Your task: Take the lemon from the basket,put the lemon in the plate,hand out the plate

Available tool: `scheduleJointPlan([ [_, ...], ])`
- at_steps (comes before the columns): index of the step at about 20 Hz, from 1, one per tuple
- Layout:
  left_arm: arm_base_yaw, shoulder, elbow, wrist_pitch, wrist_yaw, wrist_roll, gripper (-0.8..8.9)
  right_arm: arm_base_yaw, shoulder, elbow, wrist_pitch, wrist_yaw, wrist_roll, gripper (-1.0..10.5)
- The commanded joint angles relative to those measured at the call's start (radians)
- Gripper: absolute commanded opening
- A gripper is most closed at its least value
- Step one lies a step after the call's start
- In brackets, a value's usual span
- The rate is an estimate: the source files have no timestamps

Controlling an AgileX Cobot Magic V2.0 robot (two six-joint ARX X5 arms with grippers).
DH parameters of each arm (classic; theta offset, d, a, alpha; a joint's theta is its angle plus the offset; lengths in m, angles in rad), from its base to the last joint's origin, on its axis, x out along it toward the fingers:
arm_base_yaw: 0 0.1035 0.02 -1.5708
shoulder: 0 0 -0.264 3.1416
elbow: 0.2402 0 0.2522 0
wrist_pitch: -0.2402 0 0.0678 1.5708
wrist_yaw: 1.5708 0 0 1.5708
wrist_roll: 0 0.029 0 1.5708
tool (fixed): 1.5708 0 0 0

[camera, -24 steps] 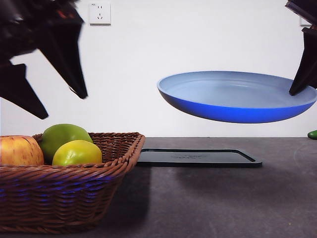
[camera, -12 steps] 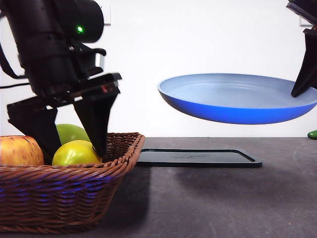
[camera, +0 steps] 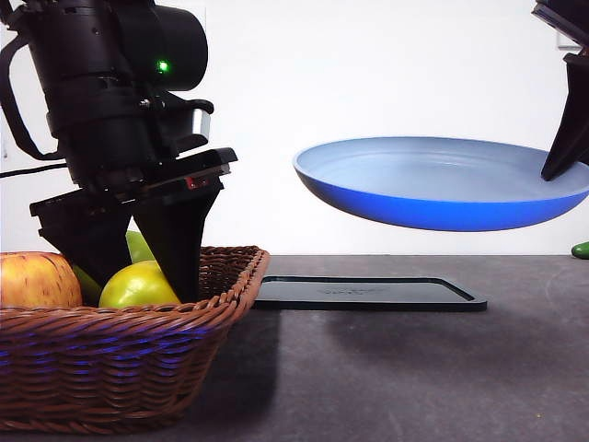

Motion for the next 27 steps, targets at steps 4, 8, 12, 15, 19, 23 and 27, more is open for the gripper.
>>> scheduleJointPlan([
  [4,-0.008,-0.058,0.200,-0.056,0.089,0.022,1.61,0.002,0.026,0.011,0.011,0.101,0.024,0.0],
  [8,-0.132,-0.070,0.343,0.000,0.227,0.022,1.61,0.033,0.100,0.011,-0.024,0.031,0.048,0.0],
  [12,-0.277,-0.023,0.343,0.046,0.047,0.043,1.67,0.072,0.119,0.011,-0.041,-0.037,0.063,0.0],
  [15,-0.332,0.015,0.342,0.049,-0.008,0.084,2.06,0.089,0.118,0.011,-0.051,-0.039,0.066,0.0],
  [19,-0.353,0.037,0.342,0.066,-0.027,0.101,3.00,0.101,0.118,0.011,-0.065,-0.046,0.066,0.0],
  [23,-0.356,0.066,0.342,0.058,-0.026,0.101,3.01,0.101,0.118,0.011,-0.073,-0.119,0.066,0.0],
  [27,-0.357,0.092,0.342,0.043,-0.024,0.100,3.18,0.101,0.118,0.011,-0.075,-0.142,0.072,0.0],
])
